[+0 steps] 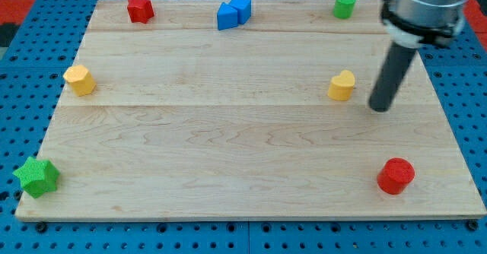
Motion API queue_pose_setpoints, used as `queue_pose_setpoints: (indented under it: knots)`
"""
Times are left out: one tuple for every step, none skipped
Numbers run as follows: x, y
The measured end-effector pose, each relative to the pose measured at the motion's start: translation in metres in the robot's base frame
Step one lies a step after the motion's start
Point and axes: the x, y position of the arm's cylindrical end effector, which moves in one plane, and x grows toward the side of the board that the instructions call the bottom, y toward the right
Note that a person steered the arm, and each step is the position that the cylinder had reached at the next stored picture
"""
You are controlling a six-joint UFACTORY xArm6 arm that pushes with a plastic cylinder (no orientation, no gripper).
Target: Slide yellow heart to center
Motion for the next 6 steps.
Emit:
queue_pose_setpoints:
  knots:
    - [-0.031, 0.010]
    - [-0.036, -0.046]
    - [-0.033, -0.126]
    - [-0.041, -0.157]
    - [-0.064, -0.126]
    - [-0.078, -0.147]
